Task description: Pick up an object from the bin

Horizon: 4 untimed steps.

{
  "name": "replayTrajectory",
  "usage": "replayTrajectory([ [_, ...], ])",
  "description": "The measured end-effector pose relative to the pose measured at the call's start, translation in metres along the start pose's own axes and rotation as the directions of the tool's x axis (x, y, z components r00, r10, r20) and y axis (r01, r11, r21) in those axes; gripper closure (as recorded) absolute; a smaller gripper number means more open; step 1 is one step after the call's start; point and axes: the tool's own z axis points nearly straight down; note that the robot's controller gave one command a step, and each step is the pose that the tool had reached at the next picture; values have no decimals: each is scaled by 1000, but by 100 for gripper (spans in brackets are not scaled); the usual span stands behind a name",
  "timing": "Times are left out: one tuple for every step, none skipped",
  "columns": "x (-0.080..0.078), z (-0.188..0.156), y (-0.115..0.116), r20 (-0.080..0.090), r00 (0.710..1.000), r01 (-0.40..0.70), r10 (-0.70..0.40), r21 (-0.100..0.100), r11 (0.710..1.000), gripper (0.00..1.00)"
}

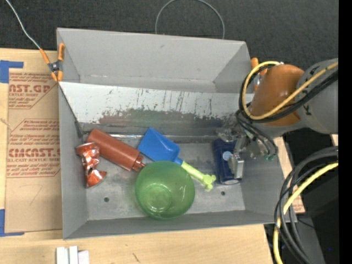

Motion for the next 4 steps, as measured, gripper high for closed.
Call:
replayTrajectory([
  [0,0,0,1,1000,-1,1,0,1000,100],
  [-1,-1,0,7,1000,-11,11,1,1000,100],
  [-3,-2,1,13,1000,-14,14,2,1000,100],
  [-3,-2,1,13,1000,-14,14,2,1000,100],
])
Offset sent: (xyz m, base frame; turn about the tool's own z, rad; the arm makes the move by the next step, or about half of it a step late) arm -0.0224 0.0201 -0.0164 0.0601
